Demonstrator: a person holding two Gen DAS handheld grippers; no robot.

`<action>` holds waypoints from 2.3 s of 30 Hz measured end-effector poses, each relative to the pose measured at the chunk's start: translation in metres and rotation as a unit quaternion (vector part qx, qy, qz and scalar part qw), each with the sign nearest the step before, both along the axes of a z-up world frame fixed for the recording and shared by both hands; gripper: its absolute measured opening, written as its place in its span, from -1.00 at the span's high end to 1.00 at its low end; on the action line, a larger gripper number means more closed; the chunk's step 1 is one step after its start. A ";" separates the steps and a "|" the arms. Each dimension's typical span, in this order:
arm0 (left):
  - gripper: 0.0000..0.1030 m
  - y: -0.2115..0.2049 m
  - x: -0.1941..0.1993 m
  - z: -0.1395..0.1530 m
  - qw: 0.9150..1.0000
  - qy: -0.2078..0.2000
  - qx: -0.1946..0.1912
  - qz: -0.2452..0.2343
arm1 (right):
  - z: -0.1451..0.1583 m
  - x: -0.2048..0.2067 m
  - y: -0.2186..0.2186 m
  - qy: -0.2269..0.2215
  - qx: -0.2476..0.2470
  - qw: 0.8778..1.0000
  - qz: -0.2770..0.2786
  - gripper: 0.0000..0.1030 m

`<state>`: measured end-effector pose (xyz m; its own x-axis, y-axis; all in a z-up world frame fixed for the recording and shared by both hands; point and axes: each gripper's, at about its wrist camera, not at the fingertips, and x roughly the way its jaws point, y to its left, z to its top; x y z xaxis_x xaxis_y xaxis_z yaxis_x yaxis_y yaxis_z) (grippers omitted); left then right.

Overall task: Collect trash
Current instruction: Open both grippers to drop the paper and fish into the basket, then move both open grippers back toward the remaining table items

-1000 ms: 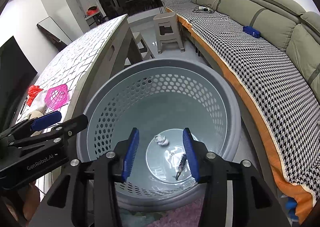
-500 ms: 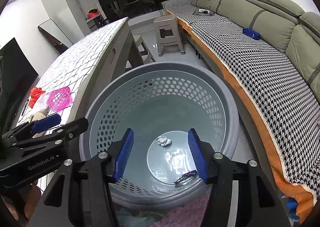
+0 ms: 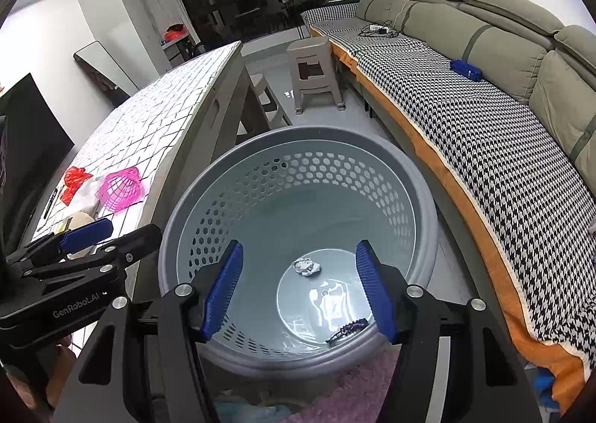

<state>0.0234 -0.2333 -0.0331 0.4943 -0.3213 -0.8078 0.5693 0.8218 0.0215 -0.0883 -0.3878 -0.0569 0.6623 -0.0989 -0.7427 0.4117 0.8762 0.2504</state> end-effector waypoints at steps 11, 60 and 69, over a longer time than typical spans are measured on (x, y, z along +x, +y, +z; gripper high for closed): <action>-0.43 0.021 -0.011 0.009 1.000 -0.011 -0.016 0.008 | 0.014 -0.008 0.017 -0.015 -0.014 1.000 0.008 -0.21; -0.85 0.232 0.004 0.055 0.975 -0.078 -0.081 0.191 | 0.049 0.050 0.156 -0.045 -0.062 0.988 0.132 -0.35; -0.85 0.280 0.011 0.054 0.964 -0.086 -0.070 0.242 | 0.043 0.075 0.190 -0.034 -0.064 0.982 0.176 -0.35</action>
<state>0.0349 0.0464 0.0209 0.7369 -0.1190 -0.6654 0.1166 0.9920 -0.0482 -0.0132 -0.1979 -0.0136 0.7204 0.0561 -0.6913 0.0630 0.9873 0.1457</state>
